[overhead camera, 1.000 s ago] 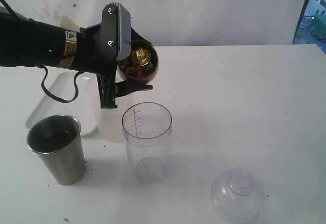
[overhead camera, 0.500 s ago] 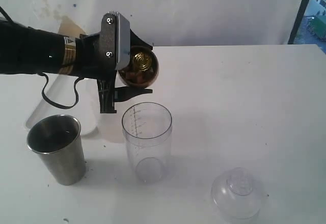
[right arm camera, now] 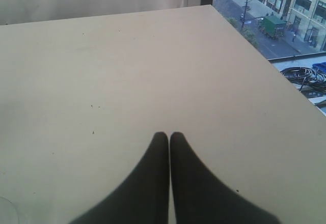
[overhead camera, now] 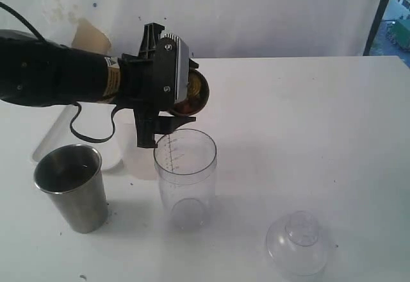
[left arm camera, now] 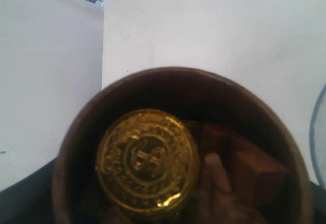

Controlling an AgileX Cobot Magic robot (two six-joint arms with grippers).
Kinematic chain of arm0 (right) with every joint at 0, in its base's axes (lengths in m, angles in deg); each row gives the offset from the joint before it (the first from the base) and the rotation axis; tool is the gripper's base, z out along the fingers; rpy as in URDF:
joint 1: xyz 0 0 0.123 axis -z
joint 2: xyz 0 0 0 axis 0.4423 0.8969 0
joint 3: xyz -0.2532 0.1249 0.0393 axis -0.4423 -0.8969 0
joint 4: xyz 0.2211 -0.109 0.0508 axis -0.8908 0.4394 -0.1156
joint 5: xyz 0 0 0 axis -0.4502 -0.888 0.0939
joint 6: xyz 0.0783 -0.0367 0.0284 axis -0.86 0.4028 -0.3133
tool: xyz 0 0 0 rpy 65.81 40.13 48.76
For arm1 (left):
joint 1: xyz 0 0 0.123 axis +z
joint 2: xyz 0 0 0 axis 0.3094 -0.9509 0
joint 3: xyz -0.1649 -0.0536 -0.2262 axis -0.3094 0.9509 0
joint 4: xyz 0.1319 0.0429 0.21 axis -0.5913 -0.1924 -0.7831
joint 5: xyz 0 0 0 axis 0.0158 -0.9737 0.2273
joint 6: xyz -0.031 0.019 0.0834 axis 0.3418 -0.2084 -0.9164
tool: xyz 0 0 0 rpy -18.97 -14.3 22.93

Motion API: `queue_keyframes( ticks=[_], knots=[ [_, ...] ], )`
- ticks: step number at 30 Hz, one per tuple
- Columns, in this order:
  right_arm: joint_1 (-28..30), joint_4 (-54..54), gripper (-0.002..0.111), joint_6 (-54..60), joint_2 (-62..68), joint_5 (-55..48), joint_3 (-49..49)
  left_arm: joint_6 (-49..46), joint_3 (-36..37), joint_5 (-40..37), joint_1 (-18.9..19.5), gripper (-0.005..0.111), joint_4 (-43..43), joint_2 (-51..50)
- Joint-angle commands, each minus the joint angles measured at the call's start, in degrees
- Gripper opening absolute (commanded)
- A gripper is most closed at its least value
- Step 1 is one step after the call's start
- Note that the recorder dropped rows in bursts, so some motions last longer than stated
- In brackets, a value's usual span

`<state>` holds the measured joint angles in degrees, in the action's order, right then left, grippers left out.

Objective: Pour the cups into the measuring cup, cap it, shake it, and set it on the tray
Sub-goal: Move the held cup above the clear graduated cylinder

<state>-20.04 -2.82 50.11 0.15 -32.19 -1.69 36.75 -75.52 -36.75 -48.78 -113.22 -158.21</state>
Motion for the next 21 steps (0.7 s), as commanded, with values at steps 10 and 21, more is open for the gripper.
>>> queue_keyframes(
  ticks=[10,21],
  knots=[
    [0.24,0.16,0.001,0.06,-0.29,0.4,-0.09,-1.96,0.03,0.4,-0.17,0.0,1.37,2.49],
    [0.24,0.16,0.001,0.06,-0.29,0.4,-0.09,-15.53,5.14,0.33,-0.17,0.0,10.81,5.43]
  ],
)
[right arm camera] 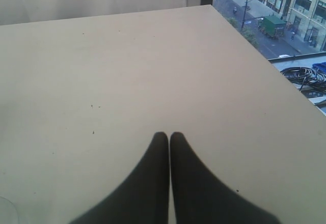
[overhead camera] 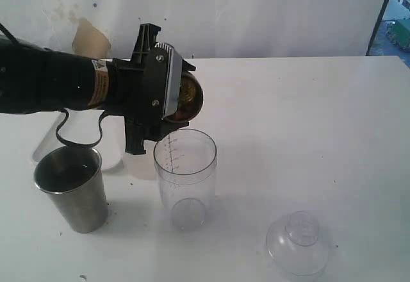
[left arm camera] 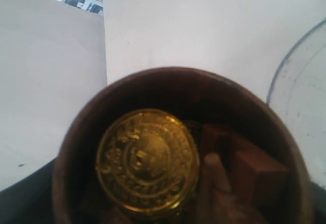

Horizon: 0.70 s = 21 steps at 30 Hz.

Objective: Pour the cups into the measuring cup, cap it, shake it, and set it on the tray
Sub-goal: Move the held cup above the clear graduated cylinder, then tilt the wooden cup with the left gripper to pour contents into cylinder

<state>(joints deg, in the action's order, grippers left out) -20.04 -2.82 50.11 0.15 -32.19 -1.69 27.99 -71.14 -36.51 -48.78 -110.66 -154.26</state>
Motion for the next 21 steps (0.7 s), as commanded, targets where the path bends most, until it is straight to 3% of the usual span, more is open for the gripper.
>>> queue_keyframes(
  ticks=[1,5,12,21],
  knots=[
    [0.24,0.16,0.001,0.06,-0.29,0.4,-0.09,-8.59,0.77,0.09,-0.17,0.0,10.22,1.48],
    [0.24,0.16,0.001,0.06,-0.29,0.4,-0.09,-16.06,0.77,0.47,-0.5,0.0,15.98,1.48],
    [0.24,0.16,0.001,0.06,-0.29,0.4,-0.09,-20.6,0.77,-0.1,-1.93,0.0,17.42,1.48],
    [0.24,0.16,0.001,-0.72,-0.29,0.4,-0.09,-35.18,0.77,-2.63,-1.93,0.0,25.34,1.48]
  ],
)
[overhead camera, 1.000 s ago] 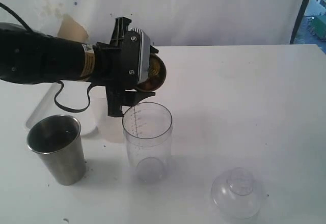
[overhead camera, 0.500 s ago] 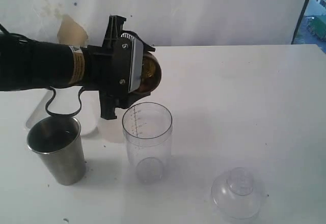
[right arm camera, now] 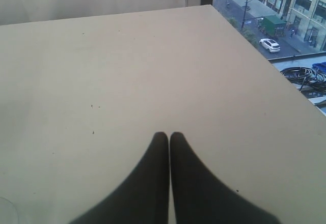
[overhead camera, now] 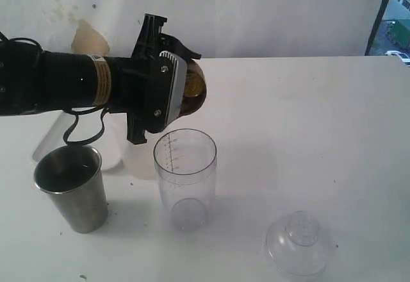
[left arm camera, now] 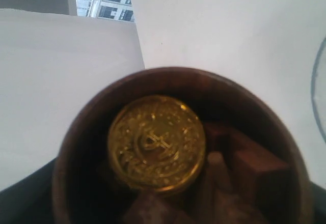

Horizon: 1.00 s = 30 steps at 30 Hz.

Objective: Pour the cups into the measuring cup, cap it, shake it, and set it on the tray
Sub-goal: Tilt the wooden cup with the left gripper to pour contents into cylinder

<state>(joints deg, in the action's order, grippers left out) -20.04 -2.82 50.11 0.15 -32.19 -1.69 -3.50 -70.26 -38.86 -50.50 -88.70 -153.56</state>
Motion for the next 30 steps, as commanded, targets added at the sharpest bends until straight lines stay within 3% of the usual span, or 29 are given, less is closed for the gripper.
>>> queue_keyframes(
  ticks=[1,6,11,25,30],
  knots=[
    [0.24,0.16,0.001,-1.05,-0.29,0.4,-0.09,-3.69,-0.12,-0.28,-0.22,0.0,3.39,0.78],
    [0.24,0.16,0.001,-0.86,-0.29,0.4,-0.09,-5.44,2.63,-0.17,-0.22,0.0,3.39,0.78],
    [0.24,0.16,0.001,-0.86,-0.29,0.4,-0.09,-11.75,3.25,5.67,-0.22,0.0,8.8,0.78],
    [0.24,0.16,0.001,-0.86,-0.29,0.4,-0.09,-22.49,5.06,7.87,-0.22,0.0,11.64,0.78],
    [0.24,0.16,0.001,-0.86,-0.29,0.4,-0.09,-29.6,5.06,7.42,-0.22,0.0,17.16,0.78]
  ],
)
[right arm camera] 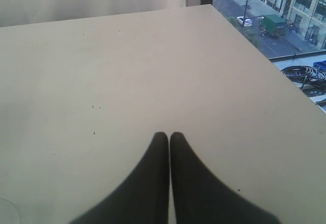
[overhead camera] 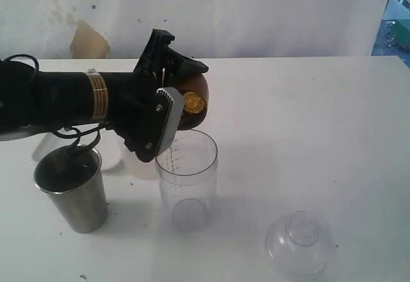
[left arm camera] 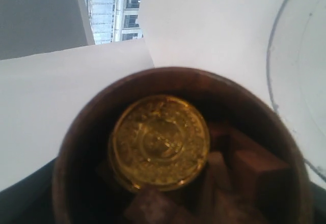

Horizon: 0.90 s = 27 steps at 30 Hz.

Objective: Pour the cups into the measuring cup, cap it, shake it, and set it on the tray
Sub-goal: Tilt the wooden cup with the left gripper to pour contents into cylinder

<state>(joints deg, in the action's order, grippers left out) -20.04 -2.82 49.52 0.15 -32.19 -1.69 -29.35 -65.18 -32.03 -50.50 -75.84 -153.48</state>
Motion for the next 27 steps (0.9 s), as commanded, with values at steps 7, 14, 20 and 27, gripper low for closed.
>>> queue_keyframes(
  ticks=[7,14,20,27],
  knots=[
    [0.24,0.16,0.001,-0.27,-0.29,0.4,-0.09,-7.84,-0.02,1.04,-0.22,0.0,5.14,0.7],
    [0.24,0.16,0.001,-0.27,-0.29,0.4,-0.09,-8.92,1.3,3.05,-0.22,0.0,5.14,0.7],
    [0.24,0.16,0.001,-0.27,-0.29,0.4,-0.09,-10.04,2.03,3.43,-0.22,0.0,5.99,0.7],
    [0.24,0.16,0.001,-0.27,-0.29,0.4,-0.09,-13.83,2.03,4.95,-0.22,0.0,7.51,0.7]
  ],
)
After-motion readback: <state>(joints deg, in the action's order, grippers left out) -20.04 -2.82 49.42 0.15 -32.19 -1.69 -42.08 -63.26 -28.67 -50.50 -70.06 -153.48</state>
